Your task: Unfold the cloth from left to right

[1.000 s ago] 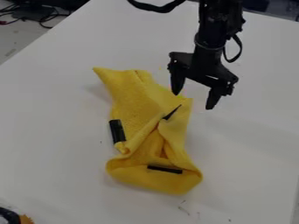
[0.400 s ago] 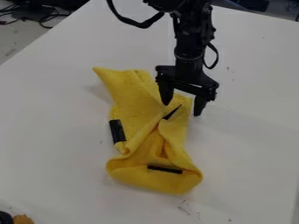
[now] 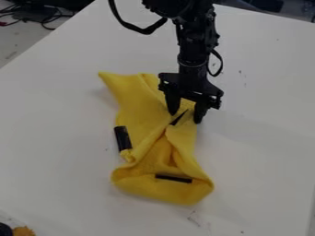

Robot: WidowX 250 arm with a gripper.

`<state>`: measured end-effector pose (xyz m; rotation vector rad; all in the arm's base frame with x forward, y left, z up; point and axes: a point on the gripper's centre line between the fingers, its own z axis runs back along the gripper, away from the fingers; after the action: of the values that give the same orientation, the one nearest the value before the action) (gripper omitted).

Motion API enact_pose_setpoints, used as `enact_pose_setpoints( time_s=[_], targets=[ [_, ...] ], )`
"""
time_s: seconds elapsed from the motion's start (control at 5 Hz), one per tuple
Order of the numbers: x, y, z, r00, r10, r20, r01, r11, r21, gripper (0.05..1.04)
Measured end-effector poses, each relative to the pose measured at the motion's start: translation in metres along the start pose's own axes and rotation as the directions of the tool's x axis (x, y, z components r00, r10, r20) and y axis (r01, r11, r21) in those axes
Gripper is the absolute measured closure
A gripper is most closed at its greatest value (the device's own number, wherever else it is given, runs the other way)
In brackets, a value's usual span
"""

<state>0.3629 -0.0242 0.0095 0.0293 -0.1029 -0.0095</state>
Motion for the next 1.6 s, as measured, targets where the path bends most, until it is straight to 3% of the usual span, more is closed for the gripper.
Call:
enact_pose_setpoints(
  time_s=[0.2, 0.4, 0.6, 0.8, 1.0, 1.4, 1.6],
  targets=[
    [-0.001, -0.007, 0.004, 1.0, -0.015, -0.014, 0.016, 0.999, 0.039, 0.719],
    [0.004, -0.01, 0.029, 0.999, -0.016, 0.036, 0.013, 0.997, 0.08, 0.926],
    [0.005, -0.016, 0.054, 0.996, -0.014, 0.085, 0.003, 0.992, 0.128, 1.014],
    [0.008, -0.031, 0.063, 0.992, -0.028, 0.125, 0.009, 0.989, 0.15, 1.021],
    [0.021, -0.048, 0.063, 0.986, -0.032, 0.165, 0.013, 0.993, 0.114, 1.021],
    [0.056, -0.081, 0.03, 0.99, -0.098, 0.105, 0.091, 0.994, 0.068, 1.024],
    [0.064, -0.095, 0.014, 0.989, -0.133, 0.068, 0.132, 0.991, 0.023, 0.999]
  ],
)
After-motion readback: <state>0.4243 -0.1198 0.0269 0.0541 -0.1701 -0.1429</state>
